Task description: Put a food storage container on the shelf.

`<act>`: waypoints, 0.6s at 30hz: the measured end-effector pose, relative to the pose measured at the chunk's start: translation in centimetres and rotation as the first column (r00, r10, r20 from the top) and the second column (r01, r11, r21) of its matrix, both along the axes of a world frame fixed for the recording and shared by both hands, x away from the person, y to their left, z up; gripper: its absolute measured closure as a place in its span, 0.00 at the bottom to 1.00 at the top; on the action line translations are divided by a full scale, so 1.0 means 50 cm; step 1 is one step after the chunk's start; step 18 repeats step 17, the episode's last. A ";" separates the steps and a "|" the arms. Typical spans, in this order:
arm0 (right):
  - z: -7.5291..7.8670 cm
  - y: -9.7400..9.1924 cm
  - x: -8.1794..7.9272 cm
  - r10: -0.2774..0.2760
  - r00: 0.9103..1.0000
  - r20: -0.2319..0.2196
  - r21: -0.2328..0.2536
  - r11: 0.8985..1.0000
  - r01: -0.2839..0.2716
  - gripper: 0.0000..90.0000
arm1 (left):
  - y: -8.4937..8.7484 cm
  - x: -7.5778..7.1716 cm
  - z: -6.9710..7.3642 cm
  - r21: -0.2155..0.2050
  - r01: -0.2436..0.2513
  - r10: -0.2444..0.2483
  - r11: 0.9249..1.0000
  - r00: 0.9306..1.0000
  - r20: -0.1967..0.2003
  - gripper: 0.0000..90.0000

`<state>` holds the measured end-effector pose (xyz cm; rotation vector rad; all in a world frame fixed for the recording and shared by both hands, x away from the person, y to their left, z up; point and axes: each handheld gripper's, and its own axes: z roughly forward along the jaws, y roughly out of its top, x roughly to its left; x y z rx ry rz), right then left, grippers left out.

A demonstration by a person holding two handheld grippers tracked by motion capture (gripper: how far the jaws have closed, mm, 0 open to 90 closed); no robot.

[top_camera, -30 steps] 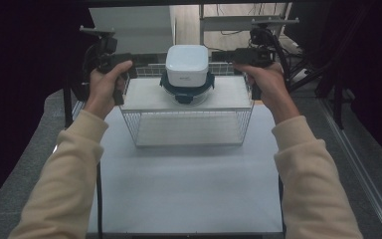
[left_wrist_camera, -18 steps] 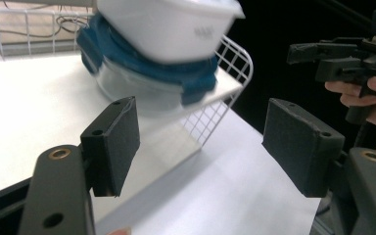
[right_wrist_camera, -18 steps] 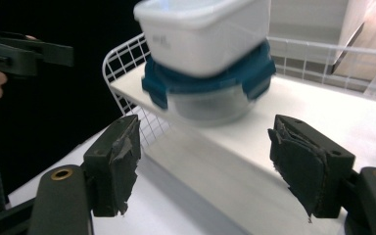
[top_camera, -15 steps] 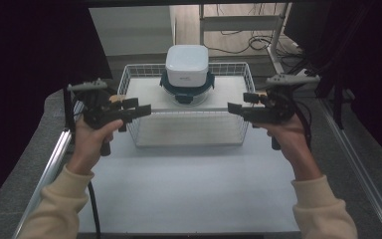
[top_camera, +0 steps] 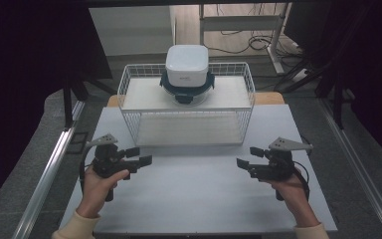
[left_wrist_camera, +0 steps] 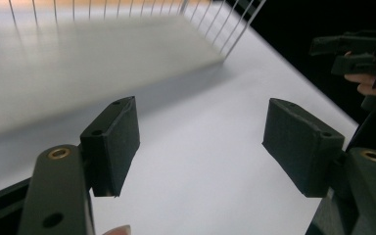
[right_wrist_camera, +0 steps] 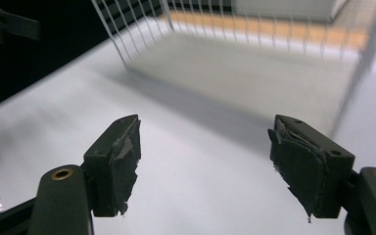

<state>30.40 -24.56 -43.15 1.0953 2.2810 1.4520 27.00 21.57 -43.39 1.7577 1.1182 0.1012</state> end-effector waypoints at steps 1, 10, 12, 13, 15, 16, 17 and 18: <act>-0.012 -0.005 0.000 -0.007 1.000 -0.016 -0.009 1.000 0.007 0.30 | 0.000 0.000 0.000 0.000 0.000 0.000 1.000 1.000 0.000 0.32; -0.029 -0.038 0.005 -0.050 0.998 -0.040 -0.013 0.999 0.049 0.29 | 0.004 0.002 -0.053 0.054 -0.040 0.041 0.998 0.999 -0.027 0.32; -0.027 -0.040 0.004 -0.050 0.998 -0.033 -0.009 0.999 0.050 0.29 | 0.004 0.003 -0.055 0.058 -0.041 0.042 0.997 0.999 -0.024 0.32; -0.026 -0.042 0.003 -0.052 0.998 -0.031 -0.007 0.999 0.051 0.28 | 0.004 0.003 -0.056 0.060 -0.041 0.043 0.997 0.999 -0.023 0.32; -0.025 -0.046 0.001 -0.050 0.998 -0.033 0.014 0.999 0.050 0.26 | 0.005 0.003 -0.059 0.061 -0.042 0.043 0.997 0.999 -0.021 0.32; -0.024 -0.049 0.000 -0.050 0.998 -0.030 0.026 0.998 0.051 0.25 | 0.007 0.002 -0.061 0.066 -0.048 0.050 0.997 0.999 -0.016 0.32; -0.022 -0.053 -0.001 -0.053 0.998 -0.029 0.038 0.998 0.054 0.24 | 0.008 0.002 -0.062 0.066 -0.055 0.056 0.996 0.998 -0.015 0.31; -0.022 -0.053 -0.001 -0.053 0.998 -0.029 0.038 0.998 0.054 0.24 | 0.008 0.002 -0.062 0.066 -0.055 0.056 0.996 0.998 -0.015 0.31</act>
